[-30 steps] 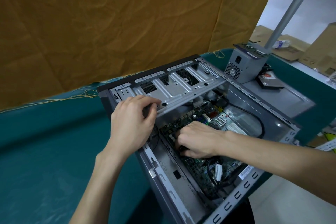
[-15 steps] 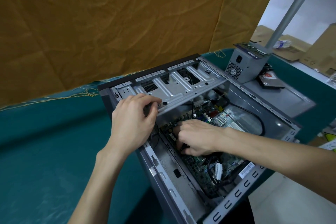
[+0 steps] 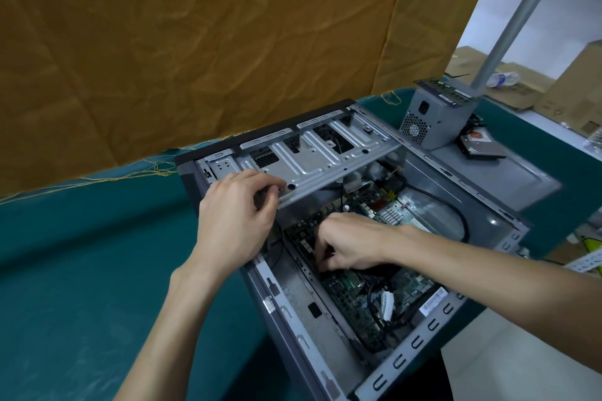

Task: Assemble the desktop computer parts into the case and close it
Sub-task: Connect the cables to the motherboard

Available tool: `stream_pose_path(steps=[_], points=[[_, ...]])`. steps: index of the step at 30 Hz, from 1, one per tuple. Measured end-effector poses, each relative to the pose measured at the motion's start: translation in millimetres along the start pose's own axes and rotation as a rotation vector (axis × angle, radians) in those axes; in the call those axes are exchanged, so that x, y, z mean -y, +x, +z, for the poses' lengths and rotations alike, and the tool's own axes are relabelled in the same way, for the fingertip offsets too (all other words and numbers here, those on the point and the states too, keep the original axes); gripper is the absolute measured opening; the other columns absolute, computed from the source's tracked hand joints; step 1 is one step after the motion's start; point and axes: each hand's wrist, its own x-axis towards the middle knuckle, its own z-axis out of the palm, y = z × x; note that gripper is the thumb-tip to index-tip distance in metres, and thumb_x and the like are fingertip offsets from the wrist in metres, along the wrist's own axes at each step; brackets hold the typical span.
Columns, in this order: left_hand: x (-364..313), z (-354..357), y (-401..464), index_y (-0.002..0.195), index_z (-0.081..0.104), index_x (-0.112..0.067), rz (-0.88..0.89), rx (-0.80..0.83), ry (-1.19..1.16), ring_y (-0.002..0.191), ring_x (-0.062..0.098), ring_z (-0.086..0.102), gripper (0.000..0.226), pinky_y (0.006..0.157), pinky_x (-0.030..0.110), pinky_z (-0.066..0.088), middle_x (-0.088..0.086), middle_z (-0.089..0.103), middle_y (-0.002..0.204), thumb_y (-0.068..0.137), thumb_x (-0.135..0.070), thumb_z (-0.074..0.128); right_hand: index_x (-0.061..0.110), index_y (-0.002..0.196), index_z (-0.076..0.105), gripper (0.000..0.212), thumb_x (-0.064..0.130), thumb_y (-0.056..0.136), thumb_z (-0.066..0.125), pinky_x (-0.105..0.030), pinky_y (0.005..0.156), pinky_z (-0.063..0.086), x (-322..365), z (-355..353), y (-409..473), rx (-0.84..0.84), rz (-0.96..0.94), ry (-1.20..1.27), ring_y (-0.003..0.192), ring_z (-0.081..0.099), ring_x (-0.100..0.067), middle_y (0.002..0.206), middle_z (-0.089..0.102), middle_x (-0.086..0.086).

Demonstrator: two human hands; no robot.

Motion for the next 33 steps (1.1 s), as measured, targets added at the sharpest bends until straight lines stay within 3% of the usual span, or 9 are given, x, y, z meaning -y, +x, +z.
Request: stream_pose_path(steps=[5,9,12,14,16,21,28,31,33], points=[[-5.2,-4.3,0.9,0.108,0.074,-0.032,0.02,0.054,0.028,0.105,0.015,0.059,0.023,0.091,0.038,0.045,-0.015,0.068,0.112,0.102,-0.028,0.053,0.004,0.082,0.074,0.021,0.024,0.086,0.079,-0.038,0.069,0.058,1.0,2.4,9.0,0.024,0.045,-0.069,0.071,0.068,-0.029,0.073,0.07,-0.012],[-28.3,-9.9,-12.2,0.108,0.073,-0.025,0.186,0.109,-0.037,0.099,0.01,0.057,0.021,0.087,0.031,0.048,-0.012,0.065,0.106,0.102,-0.023,0.052,0.021,0.079,0.075,0.014,0.032,0.088,0.075,-0.031,0.061,0.054,-6.8,2.9,2.8,0.029,0.024,0.074,0.066,0.064,-0.017,0.074,0.072,0.001],[-43.8,-3.6,-16.5,0.098,0.071,-0.028,0.191,0.48,-0.036,0.084,0.005,0.062,0.018,0.074,0.03,0.052,-0.011,0.066,0.093,0.098,-0.031,0.053,0.025,0.062,0.066,0.036,0.045,0.092,0.065,-0.032,0.058,0.042,-20.9,-15.8,-11.7,-0.233,0.058,0.359,0.056,0.056,-0.015,0.061,0.063,0.003],[-50.8,13.5,-8.9,0.102,0.071,-0.024,0.13,0.783,0.169,0.088,0.018,0.068,0.016,0.079,0.038,0.058,-0.001,0.072,0.097,0.095,-0.032,0.059,0.018,0.066,0.065,0.047,0.053,0.096,0.055,-0.034,0.06,0.042,-36.8,-29.5,-25.0,-0.403,0.1,0.287,0.059,0.059,-0.022,0.064,0.064,-0.003],[-55.0,34.4,1.2,0.103,0.07,-0.014,0.083,0.926,0.319,0.091,0.029,0.07,0.018,0.081,0.045,0.06,0.009,0.072,0.1,0.092,-0.025,0.063,0.025,0.084,0.076,0.033,0.049,0.097,0.057,-0.035,0.064,0.053,-52.0,-34.5,-41.8,-0.438,0.174,0.154,0.065,0.065,-0.012,0.079,0.073,0.006],[-56.0,67.9,16.7,0.085,0.064,-0.009,0.126,0.947,0.421,0.085,0.028,0.068,0.018,0.073,0.04,0.06,0.008,0.067,0.09,0.087,-0.022,0.077,0.029,0.101,0.077,0.018,0.035,0.099,0.06,-0.033,0.07,0.054,-78.4,-29.8,-78.9,-0.579,0.304,-0.072,0.087,0.066,-0.013,0.096,0.07,0.012],[-58.7,80.8,23.8,0.103,0.073,-0.003,0.209,1.016,0.505,0.095,0.027,0.07,0.03,0.084,0.043,0.059,0.012,0.074,0.102,0.084,-0.024,0.082,0.008,0.117,0.061,0.026,0.026,0.098,0.058,-0.042,0.094,0.042,-110.6,-32.6,-72.1,-0.841,0.475,-0.307,0.105,0.05,-0.031,0.113,0.055,-0.012],[-59.2,82.2,25.9,0.104,0.074,-0.001,0.192,1.047,0.509,0.098,0.026,0.071,0.032,0.086,0.042,0.059,0.011,0.075,0.105,0.084,-0.025,0.083,0.007,0.133,0.041,0.044,0.034,0.101,0.053,-0.045,0.077,0.05,-113.2,-31.9,-68.0,-0.74,0.602,-0.229,0.1,0.06,-0.037,0.124,0.052,-0.02],[-58.6,81.6,26.3,0.105,0.073,-0.001,0.183,1.037,0.503,0.099,0.026,0.07,0.034,0.087,0.041,0.058,0.012,0.074,0.108,0.084,-0.026,0.082,0.008,0.134,0.036,0.044,0.038,0.104,0.046,-0.04,0.059,0.043,-116.2,-27.6,-66.2,-0.66,0.629,-0.257,0.085,0.067,-0.037,0.116,0.061,-0.018]])
